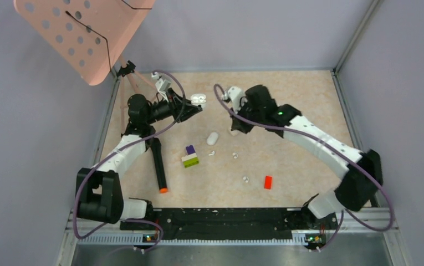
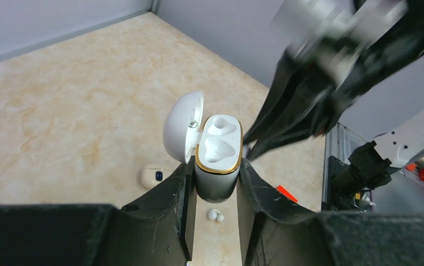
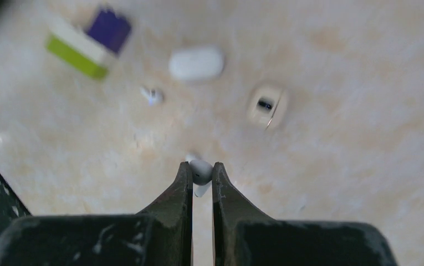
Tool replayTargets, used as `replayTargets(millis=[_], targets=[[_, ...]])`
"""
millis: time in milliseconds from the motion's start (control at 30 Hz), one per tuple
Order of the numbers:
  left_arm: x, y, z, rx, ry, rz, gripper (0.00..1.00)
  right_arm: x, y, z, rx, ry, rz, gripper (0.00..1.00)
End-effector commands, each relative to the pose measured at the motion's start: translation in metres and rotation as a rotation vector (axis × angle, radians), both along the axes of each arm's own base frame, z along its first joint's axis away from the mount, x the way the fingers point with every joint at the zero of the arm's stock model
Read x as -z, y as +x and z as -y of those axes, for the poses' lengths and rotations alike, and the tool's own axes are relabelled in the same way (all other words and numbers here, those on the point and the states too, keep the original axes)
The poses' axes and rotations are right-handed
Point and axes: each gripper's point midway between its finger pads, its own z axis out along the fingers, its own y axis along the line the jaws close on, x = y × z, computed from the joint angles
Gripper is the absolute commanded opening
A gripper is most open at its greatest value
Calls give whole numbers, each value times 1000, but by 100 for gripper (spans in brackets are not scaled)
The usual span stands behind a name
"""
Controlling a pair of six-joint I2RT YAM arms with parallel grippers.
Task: Insert the wireless bluetooth earbuds into the charging case
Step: Pick up the earbud from the center of the board, then place the earbud in the charging case.
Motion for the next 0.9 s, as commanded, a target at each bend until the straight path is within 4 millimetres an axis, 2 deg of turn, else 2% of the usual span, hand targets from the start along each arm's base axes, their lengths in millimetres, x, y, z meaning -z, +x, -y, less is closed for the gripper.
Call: replayTargets(millis=[0,67,133,300,367,567,867], targets=[[-53,-10,24,138,-21,198,0,-198,16,-17,-84,406,487,0],[-61,-11,33,173,-27,222,0,-243,16,-15,-70,508,626,0],[-70,-13,42,201,-36,246,0,-273,18,-15,-42,577,698,0],[-89,-23,62,275,-51,287,0,-319,21,-25,-25,679,729,0],[-93,-27,66,296,-53,298,0,-326,17,-33,-58,708,723,0],[-102,-38,68,319,-53,329,0,-321,15,-49,-77,759,654,0],[-106,-34,66,276,-73,295,0,-322,7,-58,-105,788,625,0]])
